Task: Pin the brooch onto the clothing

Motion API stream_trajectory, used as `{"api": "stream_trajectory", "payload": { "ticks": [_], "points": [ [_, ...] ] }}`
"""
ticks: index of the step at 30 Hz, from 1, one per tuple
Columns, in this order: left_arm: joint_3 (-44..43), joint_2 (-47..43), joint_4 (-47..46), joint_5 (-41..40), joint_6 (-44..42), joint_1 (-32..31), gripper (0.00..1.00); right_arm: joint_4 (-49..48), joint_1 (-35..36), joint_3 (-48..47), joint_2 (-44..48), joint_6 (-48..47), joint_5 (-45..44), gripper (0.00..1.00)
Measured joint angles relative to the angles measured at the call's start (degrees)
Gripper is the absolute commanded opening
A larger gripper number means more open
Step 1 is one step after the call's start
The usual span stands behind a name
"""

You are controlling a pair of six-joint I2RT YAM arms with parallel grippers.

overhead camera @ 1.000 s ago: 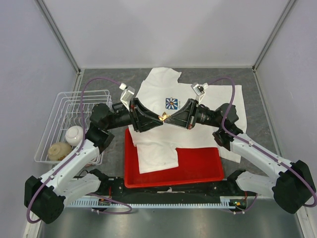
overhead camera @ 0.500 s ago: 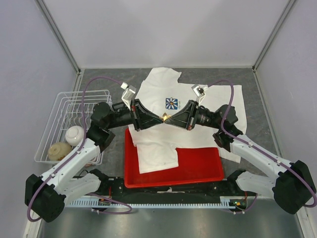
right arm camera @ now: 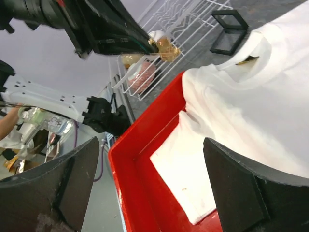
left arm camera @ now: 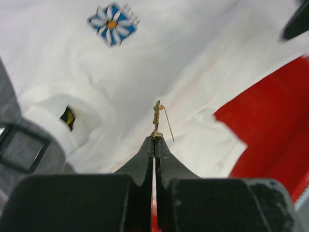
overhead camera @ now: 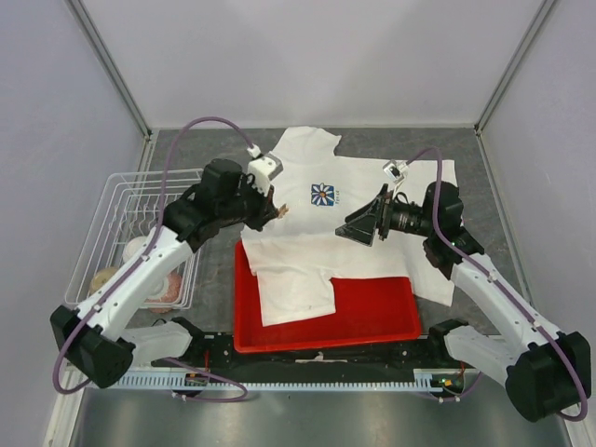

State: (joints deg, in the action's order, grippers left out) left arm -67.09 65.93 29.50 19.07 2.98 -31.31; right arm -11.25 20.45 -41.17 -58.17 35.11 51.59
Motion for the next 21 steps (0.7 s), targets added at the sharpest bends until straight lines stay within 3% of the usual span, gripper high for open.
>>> {"api": "stream_trajectory", "payload": {
  "ticks": [3, 10, 17, 21],
  "points": [
    [-0.13, 3.54, 9.07, -9.79, -7.32, -2.8, 0.02, 4.98, -1.33, -0.92, -0.61, -3.91, 0.2, 0.97],
    [-3.17, 9.55, 22.47, -20.22, -14.45, -10.1, 0.02, 9.64, -1.29, -2.73, -5.77, -8.04, -0.09, 0.96],
    [-8.37, 10.16, 23.56, -31.85, -21.24, -14.58, 0.02, 10.01, -0.94, -3.02, -7.04, -8.61, -0.46, 0.96],
    [-2.99, 8.87, 14.8, -44.65, -32.39, -17.77, 0.02, 9.9, -0.68, -3.02, -7.04, -8.52, -0.63, 0.96]
  ]
}}
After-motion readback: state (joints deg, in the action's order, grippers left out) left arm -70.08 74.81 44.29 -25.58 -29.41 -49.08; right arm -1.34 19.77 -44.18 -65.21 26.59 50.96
